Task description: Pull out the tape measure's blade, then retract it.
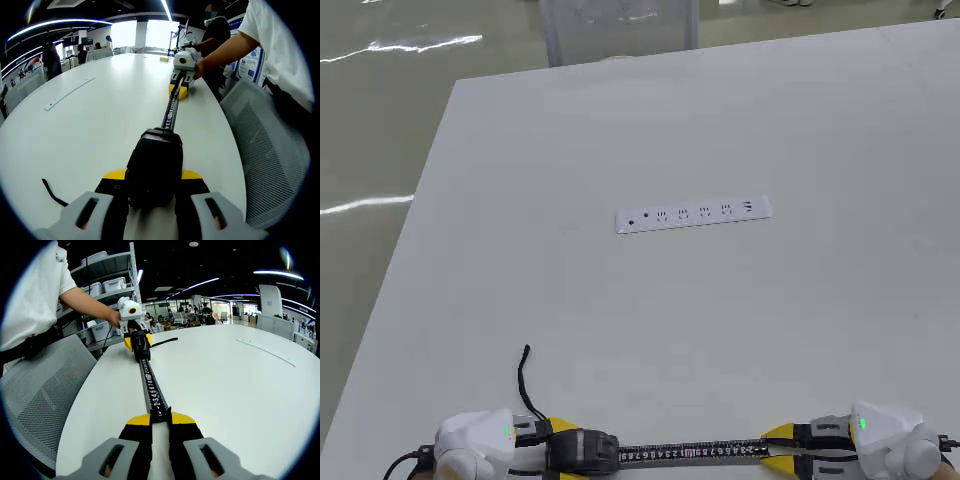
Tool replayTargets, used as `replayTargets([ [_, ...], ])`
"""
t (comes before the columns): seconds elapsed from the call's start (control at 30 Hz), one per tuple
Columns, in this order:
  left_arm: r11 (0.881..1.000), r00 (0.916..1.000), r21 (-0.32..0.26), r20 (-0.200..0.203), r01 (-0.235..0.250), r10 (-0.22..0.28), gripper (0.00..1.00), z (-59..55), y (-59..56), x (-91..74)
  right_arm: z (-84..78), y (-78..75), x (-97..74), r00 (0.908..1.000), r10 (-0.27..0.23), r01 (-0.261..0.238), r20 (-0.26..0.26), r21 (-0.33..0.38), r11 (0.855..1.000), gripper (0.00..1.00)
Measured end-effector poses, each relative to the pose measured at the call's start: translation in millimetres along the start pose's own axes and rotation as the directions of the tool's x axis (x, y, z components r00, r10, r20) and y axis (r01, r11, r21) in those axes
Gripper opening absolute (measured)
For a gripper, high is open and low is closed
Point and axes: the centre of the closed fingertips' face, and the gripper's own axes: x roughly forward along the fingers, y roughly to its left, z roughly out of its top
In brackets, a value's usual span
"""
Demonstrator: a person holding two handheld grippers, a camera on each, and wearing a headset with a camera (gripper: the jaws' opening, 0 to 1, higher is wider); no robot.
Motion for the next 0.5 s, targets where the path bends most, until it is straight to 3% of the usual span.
replayTargets([
  [0.5,1.0,1.0,-0.001,-0.008,0.0,0.0,0.32,-0.7,0.1,0.4,-4.6,-3.0,-13.2,1.0,-0.005,0.005,0.002,0.006,1.0,0.09],
])
